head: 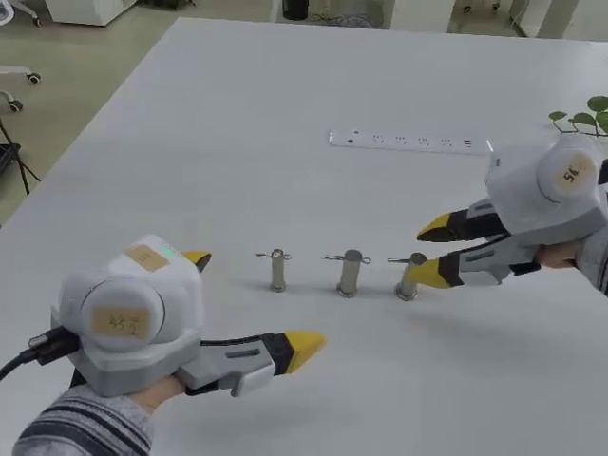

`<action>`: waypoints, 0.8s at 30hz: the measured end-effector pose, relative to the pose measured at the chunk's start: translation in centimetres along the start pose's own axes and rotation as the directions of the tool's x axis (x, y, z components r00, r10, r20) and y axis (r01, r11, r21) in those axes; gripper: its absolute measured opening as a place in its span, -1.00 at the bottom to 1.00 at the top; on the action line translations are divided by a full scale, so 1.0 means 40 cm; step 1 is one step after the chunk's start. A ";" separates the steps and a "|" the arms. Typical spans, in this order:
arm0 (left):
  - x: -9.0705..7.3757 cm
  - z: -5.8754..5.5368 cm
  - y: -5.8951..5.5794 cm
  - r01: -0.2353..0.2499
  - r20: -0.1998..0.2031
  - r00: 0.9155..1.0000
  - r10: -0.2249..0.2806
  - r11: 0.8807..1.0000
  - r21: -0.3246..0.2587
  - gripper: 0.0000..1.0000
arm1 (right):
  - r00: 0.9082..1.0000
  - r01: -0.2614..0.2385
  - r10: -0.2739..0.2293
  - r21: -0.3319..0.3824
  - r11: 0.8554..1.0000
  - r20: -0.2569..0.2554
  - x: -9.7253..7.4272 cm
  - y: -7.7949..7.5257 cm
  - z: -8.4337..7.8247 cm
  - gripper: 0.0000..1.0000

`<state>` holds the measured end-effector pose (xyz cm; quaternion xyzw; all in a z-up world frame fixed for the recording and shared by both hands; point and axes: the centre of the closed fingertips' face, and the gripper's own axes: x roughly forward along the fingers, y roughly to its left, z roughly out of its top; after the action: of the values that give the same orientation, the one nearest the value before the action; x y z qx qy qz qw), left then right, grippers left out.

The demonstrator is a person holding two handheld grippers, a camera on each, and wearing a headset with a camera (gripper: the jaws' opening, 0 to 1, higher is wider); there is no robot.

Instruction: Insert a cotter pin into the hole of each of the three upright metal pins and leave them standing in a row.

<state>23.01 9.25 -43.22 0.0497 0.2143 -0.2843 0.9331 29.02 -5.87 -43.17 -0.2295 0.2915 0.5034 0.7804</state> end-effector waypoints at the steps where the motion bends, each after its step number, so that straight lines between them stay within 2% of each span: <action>1: -0.001 0.002 0.001 0.001 0.001 1.000 -0.001 1.000 -0.010 0.82 | 1.000 0.011 -0.011 0.052 0.999 0.012 -0.006 0.003 0.005 -0.32; 3: -0.003 0.004 0.004 -0.003 0.003 1.000 0.003 1.000 -0.011 0.81 | 0.997 0.036 -0.040 0.059 0.998 0.062 -0.016 0.006 0.023 -0.22; 8: -0.006 0.011 0.016 -0.008 -0.003 1.000 0.008 1.000 -0.014 0.81 | 0.994 0.080 -0.088 0.104 0.991 0.069 -0.038 0.034 0.022 0.01; 11: -0.006 0.014 0.018 -0.006 -0.014 1.000 0.006 1.000 -0.008 0.84 | 0.988 0.119 -0.131 0.132 0.984 0.087 -0.051 0.050 0.018 0.14; 14: -0.010 0.025 0.017 0.000 0.000 1.000 0.000 1.000 -0.020 0.91 | 0.977 0.168 -0.187 0.172 0.971 0.101 -0.065 0.056 0.009 0.29; 16: -0.011 0.028 0.016 0.002 0.000 1.000 -0.002 1.000 -0.016 0.92 | 0.973 0.178 -0.203 0.209 0.962 0.106 -0.074 0.067 0.000 0.35; 19: -0.011 0.034 0.014 0.003 0.013 1.000 -0.003 1.000 -0.025 0.97 | 0.961 0.213 -0.248 0.250 0.945 0.119 -0.090 0.069 -0.011 0.44; 24: -0.014 0.038 0.013 -0.004 0.009 1.000 0.004 0.999 -0.032 0.97 | 0.944 0.241 -0.298 0.314 0.918 0.145 -0.107 0.080 -0.018 0.57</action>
<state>23.44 9.65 -41.63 0.0340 0.2143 -0.2793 0.9354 24.54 -7.89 -40.98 -0.1010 0.2520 0.3617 0.8919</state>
